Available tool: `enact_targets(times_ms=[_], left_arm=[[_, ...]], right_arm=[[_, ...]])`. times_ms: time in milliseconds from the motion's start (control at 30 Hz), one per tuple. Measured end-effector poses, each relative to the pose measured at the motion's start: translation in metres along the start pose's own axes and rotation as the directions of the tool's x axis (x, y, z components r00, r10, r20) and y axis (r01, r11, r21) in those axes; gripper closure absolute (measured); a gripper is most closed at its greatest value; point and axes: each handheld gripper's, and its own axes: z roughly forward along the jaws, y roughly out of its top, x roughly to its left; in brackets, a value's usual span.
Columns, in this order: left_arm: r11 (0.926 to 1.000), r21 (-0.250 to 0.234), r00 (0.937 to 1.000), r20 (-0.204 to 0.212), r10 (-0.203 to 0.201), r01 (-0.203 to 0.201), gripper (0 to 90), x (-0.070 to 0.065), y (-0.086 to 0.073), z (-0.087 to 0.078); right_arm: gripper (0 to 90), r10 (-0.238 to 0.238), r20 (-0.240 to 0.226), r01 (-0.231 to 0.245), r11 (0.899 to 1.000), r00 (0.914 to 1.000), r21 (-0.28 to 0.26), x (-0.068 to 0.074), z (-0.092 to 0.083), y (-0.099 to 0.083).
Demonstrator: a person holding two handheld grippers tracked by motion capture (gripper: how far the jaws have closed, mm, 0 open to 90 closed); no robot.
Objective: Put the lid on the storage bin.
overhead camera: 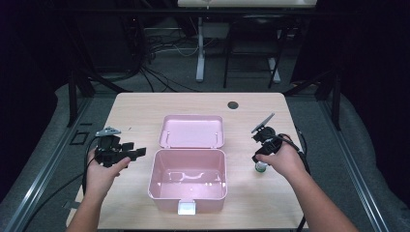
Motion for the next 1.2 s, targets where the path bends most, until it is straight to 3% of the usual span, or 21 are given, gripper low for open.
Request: enact_targets(times_ms=[800,833,1200], left_arm=[[0.9999,0.015,0.9999,-0.009,-0.006,0.006,37.9,0.001,-0.001,0.002],[0.9999,0.015,0.9999,-0.01,-0.004,0.005,37.9,0.002,-0.002,0.003],[0.9998,0.018,0.9999,-0.011,-0.006,0.006,37.9,0.002,-0.002,0.004]], right_arm=[[43.8,0.049,-0.001,-0.049,0.997,0.9988,0.056,-0.012,0.01,-0.003],[43.8,0.049,0.0,-0.049,0.996,0.9988,0.078,-0.013,0.01,-0.002],[43.8,0.068,0.003,-0.068,0.99,0.9977,0.122,-0.017,0.02,0.0]])
